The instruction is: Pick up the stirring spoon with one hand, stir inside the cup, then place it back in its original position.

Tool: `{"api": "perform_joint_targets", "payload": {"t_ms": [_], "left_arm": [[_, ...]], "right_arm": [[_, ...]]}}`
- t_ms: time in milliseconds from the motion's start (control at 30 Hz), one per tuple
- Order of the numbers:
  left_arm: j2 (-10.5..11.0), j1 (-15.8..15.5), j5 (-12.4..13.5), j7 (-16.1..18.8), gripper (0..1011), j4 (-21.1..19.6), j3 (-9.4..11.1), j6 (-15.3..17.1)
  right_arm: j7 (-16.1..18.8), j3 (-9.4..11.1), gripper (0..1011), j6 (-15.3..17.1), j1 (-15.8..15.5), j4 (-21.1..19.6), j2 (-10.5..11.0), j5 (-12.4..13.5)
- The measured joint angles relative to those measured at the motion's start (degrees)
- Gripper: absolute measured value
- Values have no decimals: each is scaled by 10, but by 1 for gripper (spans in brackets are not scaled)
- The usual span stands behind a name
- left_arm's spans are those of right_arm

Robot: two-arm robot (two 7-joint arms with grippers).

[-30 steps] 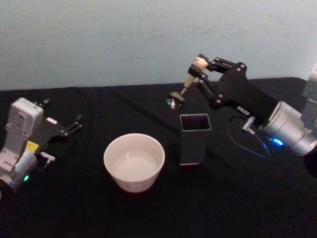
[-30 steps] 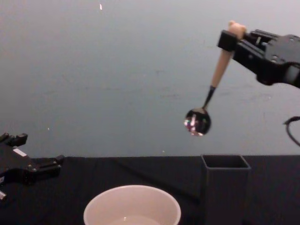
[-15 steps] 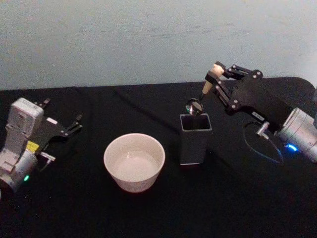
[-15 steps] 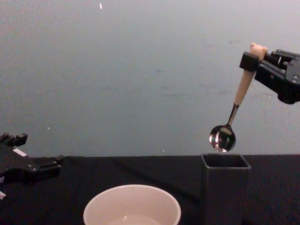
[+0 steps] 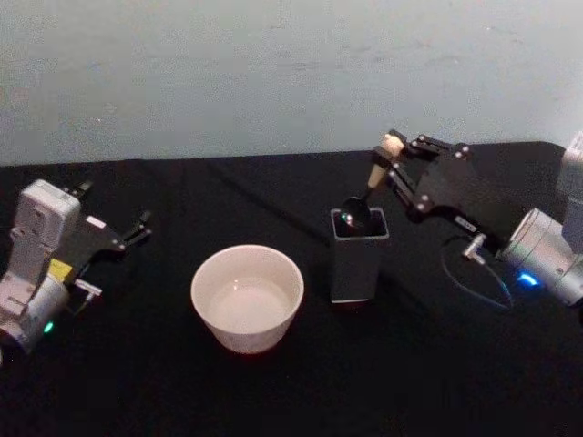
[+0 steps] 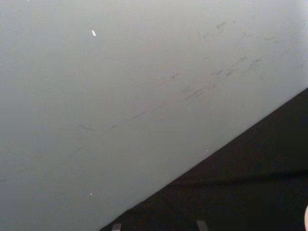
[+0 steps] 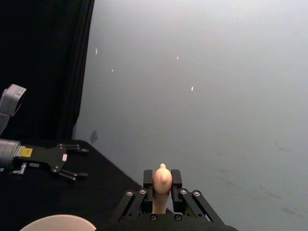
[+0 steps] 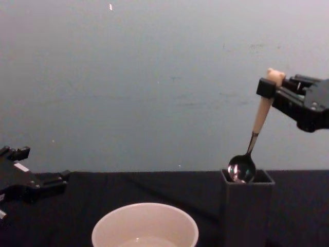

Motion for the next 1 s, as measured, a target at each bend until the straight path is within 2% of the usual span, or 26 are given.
{"api": "perform_joint_targets", "payload": {"t_ms": [1000], "left_arm": [[0, 0, 0, 0, 1001, 0, 0, 0]], "right_arm": [[-6, -40, 214, 77, 22, 74, -24, 4]]}}
